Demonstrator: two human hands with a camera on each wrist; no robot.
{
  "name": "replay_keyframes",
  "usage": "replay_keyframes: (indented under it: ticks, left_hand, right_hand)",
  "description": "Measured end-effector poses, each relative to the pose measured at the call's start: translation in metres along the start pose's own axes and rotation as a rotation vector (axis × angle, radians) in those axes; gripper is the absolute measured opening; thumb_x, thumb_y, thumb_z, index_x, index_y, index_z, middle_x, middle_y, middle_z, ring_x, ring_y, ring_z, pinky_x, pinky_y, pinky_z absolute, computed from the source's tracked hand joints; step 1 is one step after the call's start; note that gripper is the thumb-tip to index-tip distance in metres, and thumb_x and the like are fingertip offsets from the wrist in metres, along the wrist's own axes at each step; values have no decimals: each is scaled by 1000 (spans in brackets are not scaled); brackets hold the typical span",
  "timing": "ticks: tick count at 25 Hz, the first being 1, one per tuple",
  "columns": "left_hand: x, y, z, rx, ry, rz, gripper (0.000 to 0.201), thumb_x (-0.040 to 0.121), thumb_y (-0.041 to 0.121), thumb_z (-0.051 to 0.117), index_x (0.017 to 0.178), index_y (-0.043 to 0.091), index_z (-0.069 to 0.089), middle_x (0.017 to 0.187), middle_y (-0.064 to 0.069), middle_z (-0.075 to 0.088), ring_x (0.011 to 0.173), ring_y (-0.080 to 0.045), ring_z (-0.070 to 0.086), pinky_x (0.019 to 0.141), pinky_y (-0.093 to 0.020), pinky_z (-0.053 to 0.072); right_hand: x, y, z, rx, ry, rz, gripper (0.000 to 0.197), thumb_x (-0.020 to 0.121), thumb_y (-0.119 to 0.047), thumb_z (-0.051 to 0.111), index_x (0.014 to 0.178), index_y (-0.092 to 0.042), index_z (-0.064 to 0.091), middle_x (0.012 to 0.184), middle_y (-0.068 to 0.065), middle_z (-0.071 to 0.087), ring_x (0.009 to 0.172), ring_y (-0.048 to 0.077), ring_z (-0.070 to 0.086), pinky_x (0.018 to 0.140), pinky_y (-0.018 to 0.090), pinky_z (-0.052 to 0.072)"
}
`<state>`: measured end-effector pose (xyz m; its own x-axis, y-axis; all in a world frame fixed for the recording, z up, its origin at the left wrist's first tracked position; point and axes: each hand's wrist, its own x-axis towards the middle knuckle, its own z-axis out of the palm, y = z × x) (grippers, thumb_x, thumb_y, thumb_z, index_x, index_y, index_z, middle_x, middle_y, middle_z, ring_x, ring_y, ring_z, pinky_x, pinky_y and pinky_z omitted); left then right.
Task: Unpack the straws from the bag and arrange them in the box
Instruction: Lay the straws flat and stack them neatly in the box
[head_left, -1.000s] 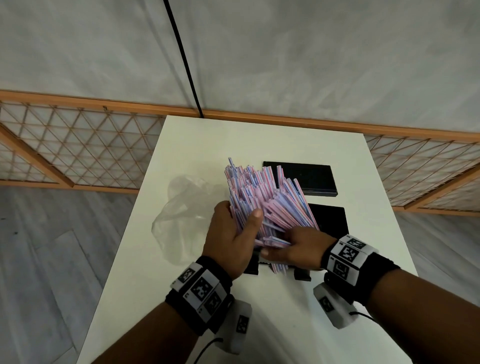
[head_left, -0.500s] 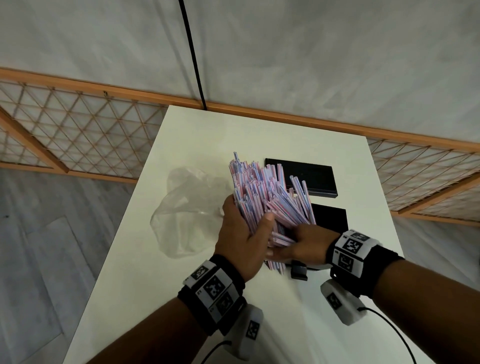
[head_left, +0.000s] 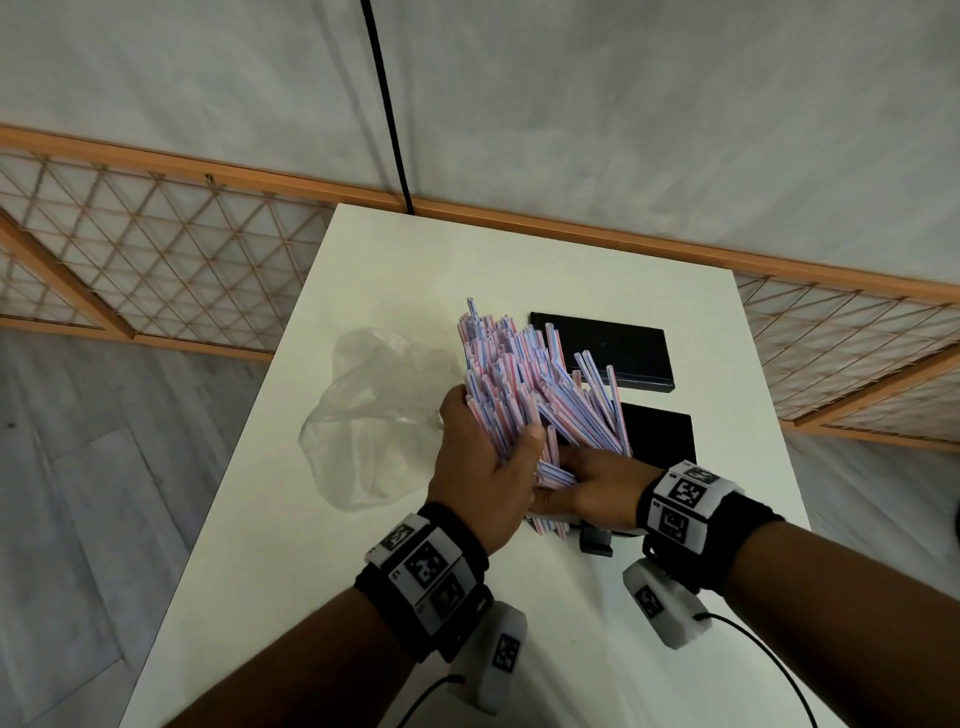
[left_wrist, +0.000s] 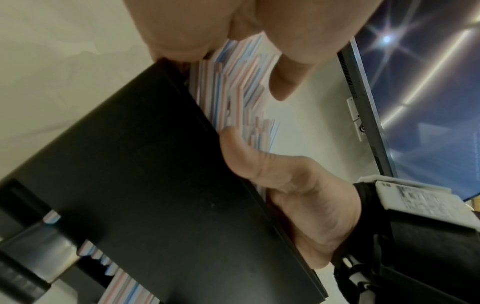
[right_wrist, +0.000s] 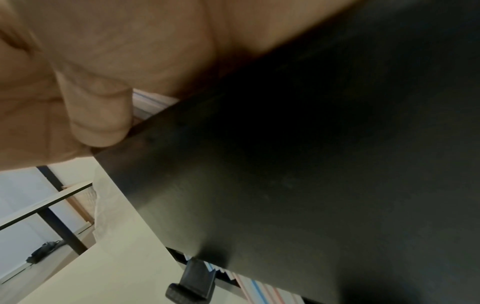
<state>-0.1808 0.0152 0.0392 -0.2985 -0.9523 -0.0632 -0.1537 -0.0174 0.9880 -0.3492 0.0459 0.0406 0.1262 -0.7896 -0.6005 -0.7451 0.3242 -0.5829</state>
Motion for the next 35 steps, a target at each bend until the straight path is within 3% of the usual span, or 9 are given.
replay_keyframes:
  ticks: [3, 7, 13, 16, 22, 26, 28, 30, 35]
  left_hand:
    - [1, -1, 0, -5, 0, 0, 55, 92, 31, 62, 135, 22, 30, 126, 9, 57, 112, 1, 59, 95, -20, 48]
    - [3, 0, -3, 31, -27, 32, 38, 99, 19, 56, 128, 24, 33, 116, 21, 55, 103, 16, 56, 85, -4, 43]
    - [2, -3, -18, 52, -70, -57, 50, 91, 13, 67, 132, 18, 39, 107, 18, 63, 96, 4, 64, 89, -25, 52]
    - [1, -2, -20, 43, -49, -63, 45, 88, 24, 69, 125, 25, 43, 105, 21, 64, 98, -1, 65, 91, -31, 52]
    - [0, -4, -16, 25, -17, -48, 33, 94, 27, 61, 124, 22, 47, 102, 22, 62, 96, 8, 59, 87, -29, 48]
    - [-1, -5, -14, 17, 9, -44, 51, 86, 38, 58, 130, 14, 46, 105, 20, 64, 100, 0, 63, 90, -31, 51]
    - [-2, -6, -12, 9, 12, -45, 56, 84, 40, 56, 132, 14, 44, 108, 19, 63, 102, -2, 63, 91, -32, 52]
    - [-2, -5, -12, 2, 9, -53, 57, 84, 39, 56, 133, 14, 42, 109, 20, 62, 101, 5, 61, 91, -31, 51]
    - [-2, -6, -13, 11, 14, -65, 50, 86, 37, 58, 129, 16, 43, 106, 19, 62, 99, 4, 61, 89, -32, 52]
  right_hand:
    - [1, -2, 2, -10, 52, -38, 67, 78, -81, 47, 131, -40, 52, 132, -12, 59, 123, 9, 52, 110, 34, 39]
    - [3, -8, -7, 0, 233, -86, 47, 78, -75, 58, 96, -32, 65, 81, -12, 68, 77, 1, 64, 77, 23, 51]
    - [-19, 4, -6, -258, 471, -122, 47, 73, -63, 73, 91, -22, 58, 74, -11, 56, 66, 10, 53, 58, 19, 37]
    - [-33, 11, -1, -257, 653, -151, 41, 73, -55, 76, 85, -20, 57, 75, -9, 55, 66, 12, 52, 59, 27, 42]
    - [-39, 16, 10, -289, 392, -67, 65, 76, -79, 35, 83, -21, 65, 67, -4, 66, 62, 5, 60, 63, 26, 49]
    - [-35, 11, 10, -249, 309, -88, 47, 87, -68, 49, 91, -25, 69, 76, -5, 69, 71, 7, 62, 70, 25, 50]
    - [-32, 11, 11, -257, 247, -19, 55, 82, -78, 44, 82, -27, 64, 71, -6, 68, 69, 8, 64, 71, 26, 52]
    - [-29, 8, 12, -241, 190, 20, 58, 75, -84, 44, 83, -29, 61, 70, -7, 68, 70, 8, 66, 74, 30, 55]
    - [-20, -6, 5, -182, 80, 63, 46, 83, -70, 56, 88, -25, 64, 69, -5, 69, 64, 8, 66, 74, 29, 55]
